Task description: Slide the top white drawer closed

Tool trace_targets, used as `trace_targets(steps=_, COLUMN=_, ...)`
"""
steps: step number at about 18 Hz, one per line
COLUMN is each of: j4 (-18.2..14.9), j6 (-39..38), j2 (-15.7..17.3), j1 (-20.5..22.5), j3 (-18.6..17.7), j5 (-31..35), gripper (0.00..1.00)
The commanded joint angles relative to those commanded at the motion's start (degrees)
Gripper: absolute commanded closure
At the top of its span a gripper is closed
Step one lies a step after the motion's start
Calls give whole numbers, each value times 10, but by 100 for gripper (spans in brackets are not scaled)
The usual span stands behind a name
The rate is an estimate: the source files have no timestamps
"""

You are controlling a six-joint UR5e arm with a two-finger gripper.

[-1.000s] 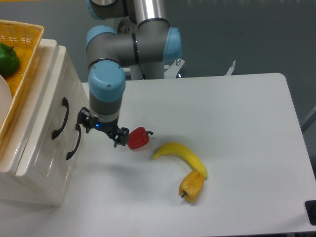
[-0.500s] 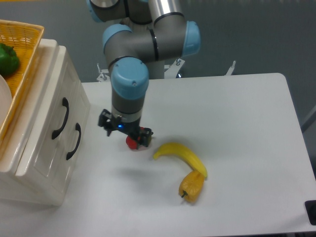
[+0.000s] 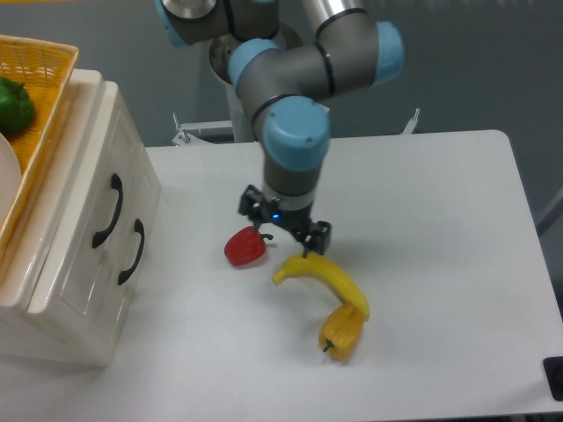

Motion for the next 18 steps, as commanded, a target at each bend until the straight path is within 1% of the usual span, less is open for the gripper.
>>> trace_targets(steps=3, j4=0, j6=48, j2=3, j1=23, j3=3, j5=11, gripper=0)
trace_targets(steps=8, j4=-2, j6=94, j2=4, j1=70, j3=4, j5=15, gripper=0)
trace_targets(steps=13, j4=-18, j6=165, j2=11, j1=114, j3=3, j5=15, gripper=0)
trace_targets(steps=15, j4=-18, j6=181, j2=10, j1=123, j3=2, j5=17, gripper=0)
trace_targets(steps=18, j4=-18, j6=183, j2=11, j1=126, j3=2, j5=17, gripper=0)
